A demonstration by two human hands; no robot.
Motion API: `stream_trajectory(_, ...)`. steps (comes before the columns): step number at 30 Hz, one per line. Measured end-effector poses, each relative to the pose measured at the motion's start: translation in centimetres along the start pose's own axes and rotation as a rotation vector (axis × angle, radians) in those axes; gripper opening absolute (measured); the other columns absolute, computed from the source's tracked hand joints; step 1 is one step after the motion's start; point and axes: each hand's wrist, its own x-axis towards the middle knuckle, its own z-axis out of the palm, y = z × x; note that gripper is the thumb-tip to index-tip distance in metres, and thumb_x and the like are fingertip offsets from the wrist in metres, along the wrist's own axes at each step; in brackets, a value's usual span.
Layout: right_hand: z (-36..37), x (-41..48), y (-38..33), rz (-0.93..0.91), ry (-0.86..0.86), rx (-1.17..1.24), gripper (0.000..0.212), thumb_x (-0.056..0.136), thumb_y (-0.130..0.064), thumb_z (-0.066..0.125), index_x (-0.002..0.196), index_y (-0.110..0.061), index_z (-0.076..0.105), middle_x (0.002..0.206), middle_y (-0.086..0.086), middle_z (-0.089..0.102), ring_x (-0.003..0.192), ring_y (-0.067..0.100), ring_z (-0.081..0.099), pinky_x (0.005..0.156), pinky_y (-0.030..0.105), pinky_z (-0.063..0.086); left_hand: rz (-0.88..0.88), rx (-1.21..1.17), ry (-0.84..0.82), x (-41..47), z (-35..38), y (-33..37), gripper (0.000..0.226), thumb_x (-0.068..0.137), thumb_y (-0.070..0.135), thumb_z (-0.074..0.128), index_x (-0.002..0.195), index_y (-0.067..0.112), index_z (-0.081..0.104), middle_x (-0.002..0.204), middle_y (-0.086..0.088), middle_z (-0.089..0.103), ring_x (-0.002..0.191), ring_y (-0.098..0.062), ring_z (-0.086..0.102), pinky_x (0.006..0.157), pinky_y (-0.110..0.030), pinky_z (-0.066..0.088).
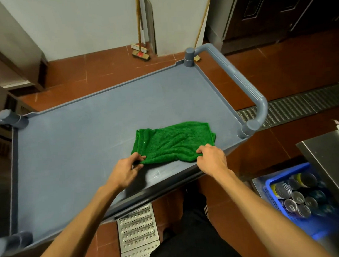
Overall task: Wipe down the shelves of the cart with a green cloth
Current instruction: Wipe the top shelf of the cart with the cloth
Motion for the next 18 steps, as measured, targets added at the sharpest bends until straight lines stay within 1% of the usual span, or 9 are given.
stream_trajectory(2,0.2,-0.2,-0.7,-0.009,-0.015,-0.001,0.036,0.086,-0.020,0.052,0.120,-0.025,0.065,0.123,0.001,0.061,0.115,0.028,0.056,0.094,0.036,0.046,-0.013,-0.009,0.022,-0.9,0.0,-0.7,0.011,0.093,0.011,0.064,0.093,0.019,0.058,0.126,0.004,0.068,0.117,-0.016,0.062,0.100,-0.033,0.048)
stream_trajectory(5,0.7,-0.6,-1.5,-0.027,-0.025,0.007,0.035,0.085,-0.021,0.053,0.117,-0.026,0.065,0.122,0.001,0.062,0.114,0.028,0.057,0.093,0.036,0.046,-0.023,-0.014,0.042,-2.0,-0.2,-1.8,0.006,0.093,0.010,0.064,0.097,0.013,0.060,0.126,0.004,0.068,0.120,-0.016,0.061,0.101,-0.034,0.047)
stream_trajectory(7,1.1,-1.0,-2.0,-0.045,-0.034,0.007,0.034,0.085,-0.022,0.053,0.116,-0.026,0.065,0.122,0.000,0.062,0.114,0.028,0.057,0.093,0.036,0.045,-0.033,-0.022,0.050,-2.8,-0.4,-2.5,0.006,0.093,0.010,0.064,0.098,0.011,0.061,0.125,0.004,0.068,0.121,-0.016,0.060,0.101,-0.032,0.046)
stream_trajectory(13,2.2,-2.1,-3.8,-0.101,-0.046,-0.031,0.034,0.088,-0.023,0.052,0.119,-0.023,0.065,0.122,0.000,0.062,0.114,0.027,0.057,0.091,0.035,0.046,-0.060,-0.051,0.079,-5.1,-0.8,-4.2,0.008,0.092,0.009,0.064,0.095,0.015,0.060,0.125,0.005,0.068,0.123,-0.013,0.058,0.102,-0.024,0.040)
stream_trajectory(18,2.9,-2.8,-5.5,-0.144,-0.060,-0.064,0.035,0.088,-0.025,0.052,0.120,-0.022,0.064,0.123,0.001,0.062,0.114,0.027,0.058,0.092,0.035,0.046,-0.073,-0.034,0.102,-7.0,-1.3,-5.4,0.007,0.092,0.011,0.065,0.099,0.011,0.062,0.126,0.006,0.067,0.125,-0.013,0.057,0.101,-0.026,0.042)
